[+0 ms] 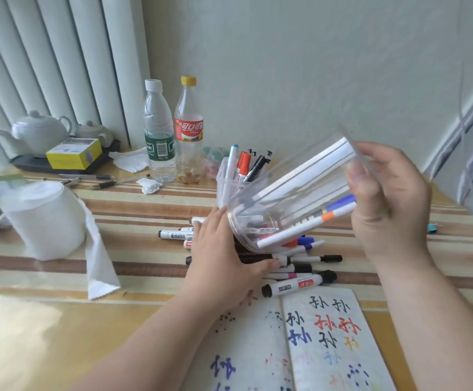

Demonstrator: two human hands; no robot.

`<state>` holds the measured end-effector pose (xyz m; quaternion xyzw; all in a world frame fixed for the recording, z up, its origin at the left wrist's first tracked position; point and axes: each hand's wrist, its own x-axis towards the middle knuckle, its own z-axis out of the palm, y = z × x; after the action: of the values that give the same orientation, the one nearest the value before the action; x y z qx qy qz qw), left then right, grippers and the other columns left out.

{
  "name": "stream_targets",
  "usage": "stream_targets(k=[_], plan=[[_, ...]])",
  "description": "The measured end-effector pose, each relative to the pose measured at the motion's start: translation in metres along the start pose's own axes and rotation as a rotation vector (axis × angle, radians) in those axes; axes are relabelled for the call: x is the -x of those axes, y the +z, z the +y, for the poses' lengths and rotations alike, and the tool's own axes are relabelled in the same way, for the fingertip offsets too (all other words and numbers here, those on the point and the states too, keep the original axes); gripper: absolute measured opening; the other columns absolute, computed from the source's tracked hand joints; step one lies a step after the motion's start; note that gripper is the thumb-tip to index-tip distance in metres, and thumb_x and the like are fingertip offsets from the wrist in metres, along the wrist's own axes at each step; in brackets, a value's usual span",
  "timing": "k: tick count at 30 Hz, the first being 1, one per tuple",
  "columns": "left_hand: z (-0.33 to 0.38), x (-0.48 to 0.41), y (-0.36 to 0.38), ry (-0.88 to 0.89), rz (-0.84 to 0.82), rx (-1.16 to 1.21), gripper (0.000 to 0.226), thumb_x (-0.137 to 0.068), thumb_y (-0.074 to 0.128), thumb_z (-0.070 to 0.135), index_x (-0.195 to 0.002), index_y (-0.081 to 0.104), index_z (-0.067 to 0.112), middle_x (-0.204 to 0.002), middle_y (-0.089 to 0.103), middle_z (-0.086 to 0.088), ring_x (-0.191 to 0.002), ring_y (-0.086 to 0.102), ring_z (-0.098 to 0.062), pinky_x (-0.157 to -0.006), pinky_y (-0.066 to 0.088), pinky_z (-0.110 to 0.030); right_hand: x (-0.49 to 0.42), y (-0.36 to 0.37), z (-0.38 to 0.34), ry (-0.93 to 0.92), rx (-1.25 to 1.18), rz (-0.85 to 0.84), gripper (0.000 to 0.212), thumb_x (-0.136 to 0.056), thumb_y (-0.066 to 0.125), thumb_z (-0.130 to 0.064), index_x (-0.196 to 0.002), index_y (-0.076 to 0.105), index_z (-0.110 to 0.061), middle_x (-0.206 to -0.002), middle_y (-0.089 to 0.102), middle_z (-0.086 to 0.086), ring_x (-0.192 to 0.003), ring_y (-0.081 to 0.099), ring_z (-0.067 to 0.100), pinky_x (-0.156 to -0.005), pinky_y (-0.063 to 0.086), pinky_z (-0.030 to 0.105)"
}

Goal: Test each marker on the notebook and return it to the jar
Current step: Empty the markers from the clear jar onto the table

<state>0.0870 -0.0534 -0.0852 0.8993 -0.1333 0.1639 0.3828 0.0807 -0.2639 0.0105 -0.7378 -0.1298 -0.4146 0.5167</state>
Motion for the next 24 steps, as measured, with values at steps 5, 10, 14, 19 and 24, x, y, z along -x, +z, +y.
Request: stream_targets(k=[5,10,14,19,24], plan=[[0.004,0.004,0.003,-0.024,-0.057,-0.171,0.086,-0.067,0.043,0.09,-0.144,0.04,0.051,-0.152,0.037,0.025,-0.152,0.014,-0.011,-0.125,0.001,-0.061,0.001,-0.012,0.013,0.051,-0.079,0.063,0.052,-0.082,0.067,-0.07,-0.113,0.066,-0.028,-0.107,0.069,0.012,-0.099,0.065,0.027,-0.084,0.051,0.049],[0.004,-0.001,0.004,-0.025,-0.094,-0.259,0.079,-0.08,0.023,0.09,-0.142,0.047,0.047,-0.158,0.035,0.019,-0.153,0.014,-0.014,-0.122,-0.01,-0.063,-0.008,-0.027,0.019,-0.021,-0.089,0.072,0.05,-0.085,0.069,-0.067,-0.119,0.067,-0.03,-0.106,0.07,0.007,-0.093,0.065,0.026,-0.079,0.05,0.041],[0.007,-0.001,0.004,-0.047,-0.135,-0.307,0.081,-0.081,0.009,0.084,-0.152,0.033,0.052,-0.164,0.028,0.014,-0.156,0.009,-0.017,-0.121,-0.01,-0.065,-0.014,-0.038,0.024,0.044,-0.104,0.169,0.041,-0.084,0.066,-0.07,-0.111,0.071,-0.038,-0.083,0.069,-0.004,-0.067,0.063,0.029,-0.059,0.049,0.034],[0.007,0.0,0.002,-0.025,-0.156,-0.362,0.07,-0.087,0.026,0.083,-0.151,0.032,0.055,-0.164,0.027,0.012,-0.156,0.01,-0.02,-0.121,-0.013,-0.065,-0.013,-0.051,0.038,0.196,-0.141,0.295,0.023,-0.091,0.054,-0.053,-0.099,0.074,-0.044,-0.109,0.074,-0.004,-0.093,0.073,0.028,-0.051,0.047,0.023],[0.009,0.0,0.001,-0.02,-0.148,-0.373,0.085,-0.076,0.015,0.091,-0.151,0.03,0.055,-0.165,0.026,0.012,-0.156,0.01,-0.019,-0.119,-0.016,-0.063,-0.012,-0.066,0.046,0.218,-0.177,0.24,0.035,-0.088,0.058,-0.064,-0.107,0.073,-0.039,-0.106,0.075,-0.006,-0.093,0.072,0.021,-0.054,0.047,0.026]])
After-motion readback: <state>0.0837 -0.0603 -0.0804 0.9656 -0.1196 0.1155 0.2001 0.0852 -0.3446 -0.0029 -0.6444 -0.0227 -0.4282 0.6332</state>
